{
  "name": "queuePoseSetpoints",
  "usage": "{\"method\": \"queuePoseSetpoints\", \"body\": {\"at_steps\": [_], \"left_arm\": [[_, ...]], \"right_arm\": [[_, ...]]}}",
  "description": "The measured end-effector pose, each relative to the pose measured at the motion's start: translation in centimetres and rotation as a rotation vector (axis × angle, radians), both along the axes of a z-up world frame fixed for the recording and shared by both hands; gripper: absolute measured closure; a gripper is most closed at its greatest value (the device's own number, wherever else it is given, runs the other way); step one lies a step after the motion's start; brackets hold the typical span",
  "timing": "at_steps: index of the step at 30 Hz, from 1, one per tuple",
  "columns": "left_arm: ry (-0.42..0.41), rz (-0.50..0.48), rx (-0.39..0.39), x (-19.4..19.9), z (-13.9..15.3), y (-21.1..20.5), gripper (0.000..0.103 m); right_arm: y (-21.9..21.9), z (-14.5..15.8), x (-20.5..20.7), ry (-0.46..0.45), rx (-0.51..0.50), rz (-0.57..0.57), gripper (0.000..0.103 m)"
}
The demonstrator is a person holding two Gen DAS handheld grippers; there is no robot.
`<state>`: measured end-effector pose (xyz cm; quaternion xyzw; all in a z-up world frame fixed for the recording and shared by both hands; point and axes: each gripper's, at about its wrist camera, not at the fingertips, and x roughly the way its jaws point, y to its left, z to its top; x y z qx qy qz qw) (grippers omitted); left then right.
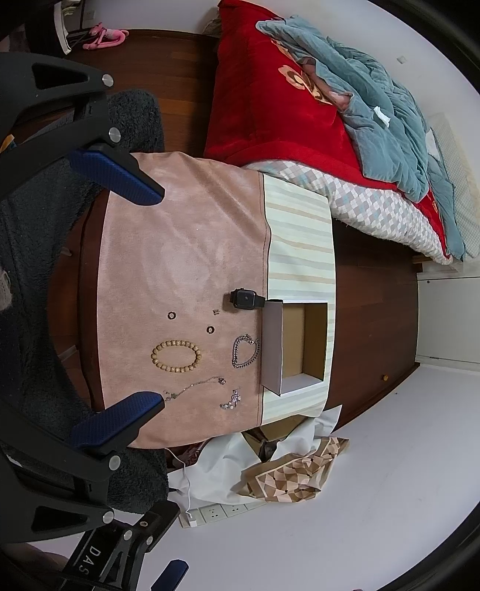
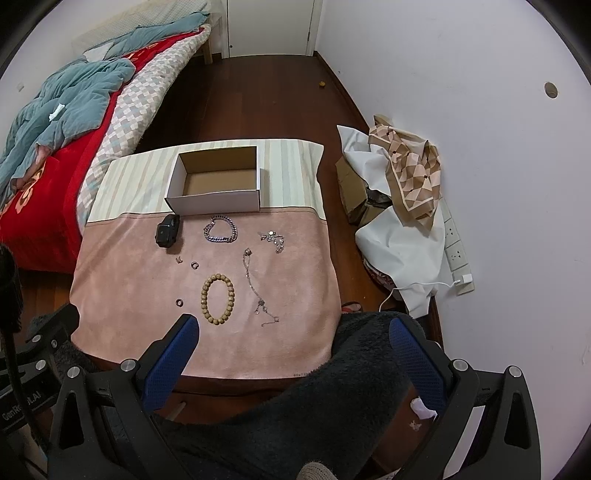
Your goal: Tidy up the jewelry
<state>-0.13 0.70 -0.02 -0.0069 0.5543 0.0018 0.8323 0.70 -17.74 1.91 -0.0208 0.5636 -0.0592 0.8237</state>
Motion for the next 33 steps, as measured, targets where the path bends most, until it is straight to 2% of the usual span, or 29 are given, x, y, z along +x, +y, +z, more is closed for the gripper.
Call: {"method": "queuePoseSetpoints", "body": {"at_steps": [33], "left_arm": [[-0.007, 0.004, 0.009, 0.06, -0.19, -0.24, 0.0]], "right_arm": [[0.0, -0.3, 0.42, -0.001, 0.005, -0.009, 0.0]]}}
